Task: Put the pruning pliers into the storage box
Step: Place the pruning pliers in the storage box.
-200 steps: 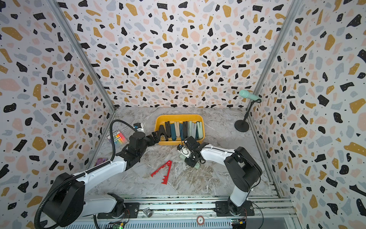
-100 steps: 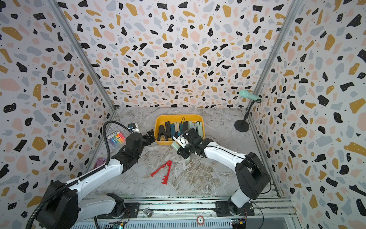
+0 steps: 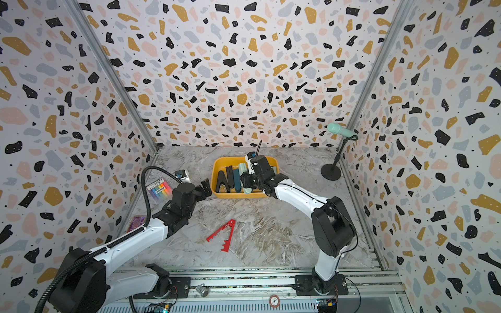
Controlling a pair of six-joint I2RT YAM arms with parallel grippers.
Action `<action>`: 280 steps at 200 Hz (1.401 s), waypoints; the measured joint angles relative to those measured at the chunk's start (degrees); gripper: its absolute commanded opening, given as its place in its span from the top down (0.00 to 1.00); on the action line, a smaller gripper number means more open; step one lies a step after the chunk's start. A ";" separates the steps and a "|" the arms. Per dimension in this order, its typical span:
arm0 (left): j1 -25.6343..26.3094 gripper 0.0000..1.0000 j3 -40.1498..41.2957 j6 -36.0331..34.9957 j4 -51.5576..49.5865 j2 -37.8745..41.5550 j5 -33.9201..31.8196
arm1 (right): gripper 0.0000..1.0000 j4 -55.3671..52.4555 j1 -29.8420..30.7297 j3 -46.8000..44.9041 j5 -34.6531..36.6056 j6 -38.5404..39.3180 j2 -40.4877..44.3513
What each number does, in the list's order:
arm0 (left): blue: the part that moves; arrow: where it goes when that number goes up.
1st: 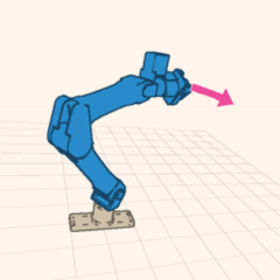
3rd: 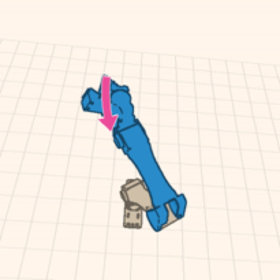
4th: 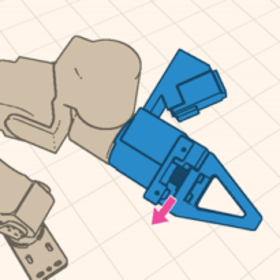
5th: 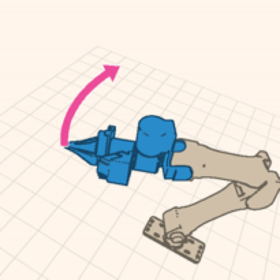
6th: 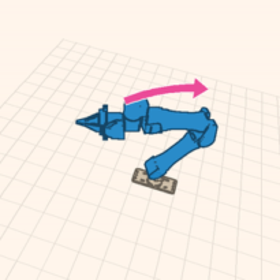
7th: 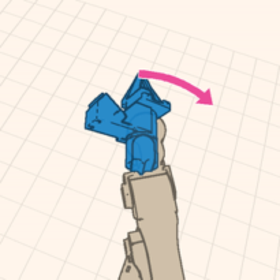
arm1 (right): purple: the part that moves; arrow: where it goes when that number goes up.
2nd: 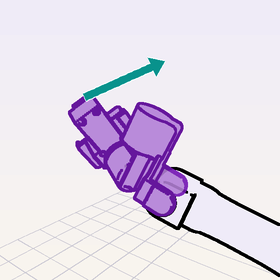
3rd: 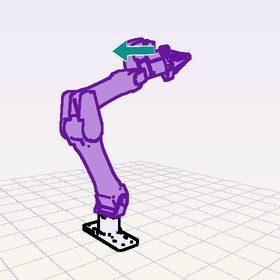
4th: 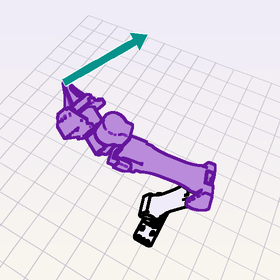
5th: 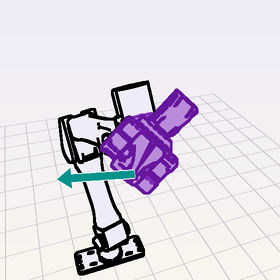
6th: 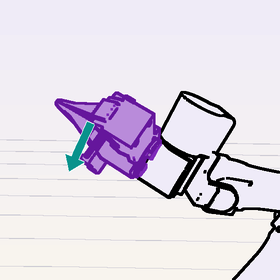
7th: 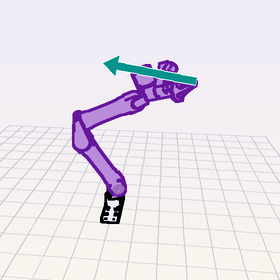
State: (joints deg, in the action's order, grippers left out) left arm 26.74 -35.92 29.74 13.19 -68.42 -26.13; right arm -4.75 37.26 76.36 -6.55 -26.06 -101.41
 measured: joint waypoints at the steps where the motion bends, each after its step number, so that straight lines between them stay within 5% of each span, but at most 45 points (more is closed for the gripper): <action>1: 0.00 0.01 0.00 -0.02 0.00 0.00 0.00 | 1.00 0.09 0.00 0.04 0.07 -0.17 -0.11; 80: 0.00 0.01 0.09 -0.37 -0.42 0.09 0.66 | 1.00 1.92 0.72 9.07 10.51 -9.92 -11.50; 126: 0.00 0.00 0.72 -0.42 -0.83 0.35 0.76 | 0.93 -2.97 1.46 19.65 15.28 -10.54 -20.79; 193: 0.00 0.00 2.29 -0.42 -1.20 2.21 0.61 | 0.93 -9.40 1.33 23.52 19.08 -10.51 -25.86; 280: 0.00 0.01 3.34 -0.74 -1.75 3.91 -0.11 | 0.71 -14.47 1.33 30.73 21.18 -9.75 -30.25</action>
State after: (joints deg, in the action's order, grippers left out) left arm 26.74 -32.58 28.99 11.44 -64.51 -26.24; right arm -19.22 38.59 107.09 14.63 -35.81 -131.66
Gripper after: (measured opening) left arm 0.995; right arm 0.329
